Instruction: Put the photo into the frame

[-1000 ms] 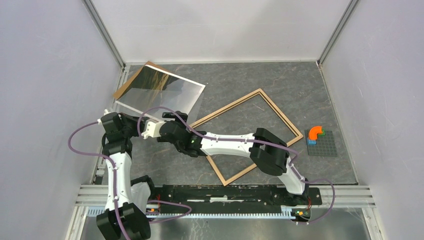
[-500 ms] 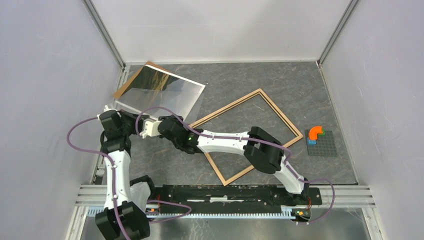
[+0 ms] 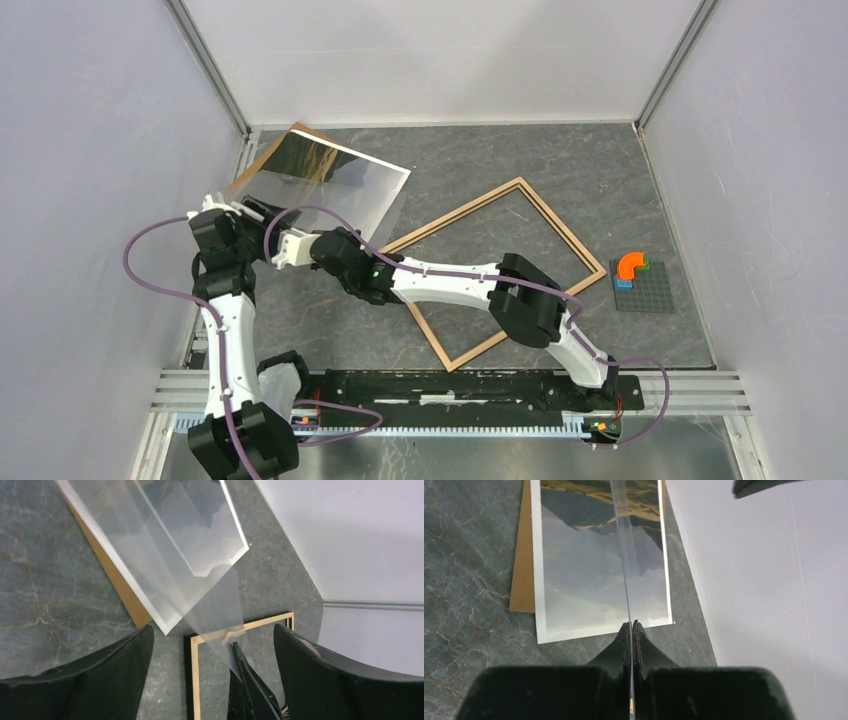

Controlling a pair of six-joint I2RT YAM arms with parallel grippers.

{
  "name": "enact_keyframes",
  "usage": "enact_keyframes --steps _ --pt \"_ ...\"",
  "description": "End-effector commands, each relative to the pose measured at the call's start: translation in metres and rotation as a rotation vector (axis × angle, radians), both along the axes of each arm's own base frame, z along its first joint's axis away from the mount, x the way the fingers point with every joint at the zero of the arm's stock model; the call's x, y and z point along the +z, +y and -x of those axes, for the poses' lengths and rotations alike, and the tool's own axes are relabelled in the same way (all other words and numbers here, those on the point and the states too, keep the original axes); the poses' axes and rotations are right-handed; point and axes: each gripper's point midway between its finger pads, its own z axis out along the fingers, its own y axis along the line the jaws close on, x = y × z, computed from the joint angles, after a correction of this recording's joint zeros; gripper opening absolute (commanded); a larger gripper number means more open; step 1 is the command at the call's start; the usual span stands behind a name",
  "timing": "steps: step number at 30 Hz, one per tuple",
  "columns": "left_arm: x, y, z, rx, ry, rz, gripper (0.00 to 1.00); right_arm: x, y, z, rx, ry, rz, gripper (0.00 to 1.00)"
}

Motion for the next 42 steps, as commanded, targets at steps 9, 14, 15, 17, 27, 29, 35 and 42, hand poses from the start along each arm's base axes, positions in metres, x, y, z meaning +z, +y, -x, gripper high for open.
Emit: enact_keyframes --steps 9,14,15,17,27,29,35,42 --pt "0.178 -0.01 -0.017 -0.133 -0.309 -0.147 1.0 0.135 -0.035 -0.051 -0.155 -0.023 -0.345 0.0" --pt "0.237 -0.046 -0.017 -0.308 -0.491 -0.017 1.0 0.178 -0.068 -0.082 -0.265 0.03 -0.56 0.0" --pt "0.248 -0.053 -0.017 -0.332 -0.528 0.0 1.0 0.185 -0.075 -0.089 -0.283 0.056 -0.617 0.0" --pt "0.261 -0.062 -0.018 -0.362 -0.561 0.004 1.0 0.198 -0.089 -0.102 -0.304 0.121 -0.737 0.0" --pt "0.252 -0.16 -0.043 -0.636 -0.54 0.041 1.0 0.224 -0.192 -0.141 -0.377 0.456 -1.265 0.0" --pt "0.246 -0.178 -0.044 -0.69 -0.513 0.022 1.0 0.232 -0.214 -0.142 -0.413 0.441 -1.328 0.0" --pt "0.237 -0.216 -0.038 -0.811 -0.48 0.004 1.0 0.234 -0.278 -0.145 -0.494 0.445 -1.535 0.0" --pt "0.235 -0.212 -0.039 -0.796 -0.475 -0.036 1.0 0.187 -0.331 -0.142 -0.574 0.534 -1.76 0.0"
